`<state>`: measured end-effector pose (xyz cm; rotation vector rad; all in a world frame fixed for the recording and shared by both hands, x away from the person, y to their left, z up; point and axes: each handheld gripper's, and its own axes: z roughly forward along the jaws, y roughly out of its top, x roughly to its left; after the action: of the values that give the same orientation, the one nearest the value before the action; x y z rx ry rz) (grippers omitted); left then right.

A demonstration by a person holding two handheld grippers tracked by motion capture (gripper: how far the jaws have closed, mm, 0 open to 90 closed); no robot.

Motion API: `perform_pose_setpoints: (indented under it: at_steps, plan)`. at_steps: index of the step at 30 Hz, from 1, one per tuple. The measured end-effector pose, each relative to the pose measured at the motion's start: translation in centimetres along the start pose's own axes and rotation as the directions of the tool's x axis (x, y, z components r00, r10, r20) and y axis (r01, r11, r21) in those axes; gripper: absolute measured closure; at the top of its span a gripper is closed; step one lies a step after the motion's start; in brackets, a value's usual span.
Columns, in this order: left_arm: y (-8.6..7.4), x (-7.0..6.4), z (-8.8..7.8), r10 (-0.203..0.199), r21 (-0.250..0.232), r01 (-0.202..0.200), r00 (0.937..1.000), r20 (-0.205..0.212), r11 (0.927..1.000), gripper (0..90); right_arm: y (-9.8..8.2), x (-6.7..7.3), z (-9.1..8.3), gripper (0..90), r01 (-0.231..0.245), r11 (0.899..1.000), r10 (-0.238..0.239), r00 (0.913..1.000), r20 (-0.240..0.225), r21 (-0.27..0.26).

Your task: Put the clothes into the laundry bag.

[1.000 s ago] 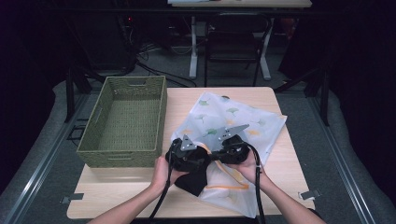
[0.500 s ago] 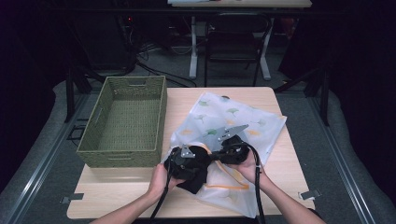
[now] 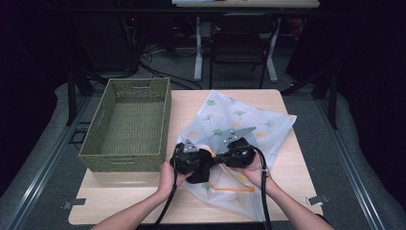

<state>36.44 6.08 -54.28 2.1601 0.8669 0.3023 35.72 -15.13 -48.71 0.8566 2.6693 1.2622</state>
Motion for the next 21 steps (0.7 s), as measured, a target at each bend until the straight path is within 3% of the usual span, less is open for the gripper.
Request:
perform_pose_setpoints:
  at_steps: [1,6,10,13,15,16,18,20,21]
  plan:
    - [0.5,-0.2,0.2,-0.005,-0.036,0.005,1.0,-0.003,0.9993,82.6,0.0,0.0,-0.2,88.3,-0.005,1.0,0.005,1.0,-0.007,-0.014]
    - [1.4,-0.7,0.6,-0.023,-0.1,0.023,0.9997,0.003,0.9947,82.6,0.2,0.1,-0.5,88.3,-0.005,0.999,0.004,0.9999,-0.013,-0.034]
    - [2.0,-1.0,1.1,-0.037,-0.163,0.035,0.9992,-0.012,0.986,82.5,0.2,0.0,-0.7,88.3,-0.02,0.998,0.019,0.9996,-0.018,-0.054]
    - [1.9,-0.9,1.6,-0.054,-0.183,0.049,0.9983,-0.024,0.9818,82.4,0.1,-0.2,-0.7,88.2,-0.037,0.998,0.035,0.999,-0.026,-0.058]
    - [1.6,-0.7,2.2,-0.061,-0.18,0.055,0.9977,-0.029,0.9821,82.1,-0.1,-0.3,-0.6,88.2,-0.045,0.998,0.044,0.9987,-0.027,-0.046]
    - [1.2,-0.4,2.9,-0.059,-0.14,0.055,0.9979,-0.027,0.9886,81.7,-0.1,-0.3,-0.5,88.2,-0.046,0.998,0.045,0.9988,-0.022,-0.035]
    - [1.0,-0.3,3.1,-0.055,-0.128,0.052,0.9982,-0.022,0.9904,81.1,-0.2,-0.4,-0.4,88.2,-0.047,0.998,0.047,0.9988,-0.017,-0.028]
    - [0.8,-0.1,3.1,-0.039,-0.106,0.037,0.9991,-0.019,0.9937,77.4,-0.4,-0.6,-0.3,88.2,-0.051,0.999,0.051,0.9986,-0.01,-0.013]
    - [0.7,-0.1,3.0,-0.031,-0.103,0.03,0.9994,-0.017,0.9942,70.7,-0.5,-0.7,-0.3,88.2,-0.057,0.998,0.057,0.9983,-0.008,-0.004]
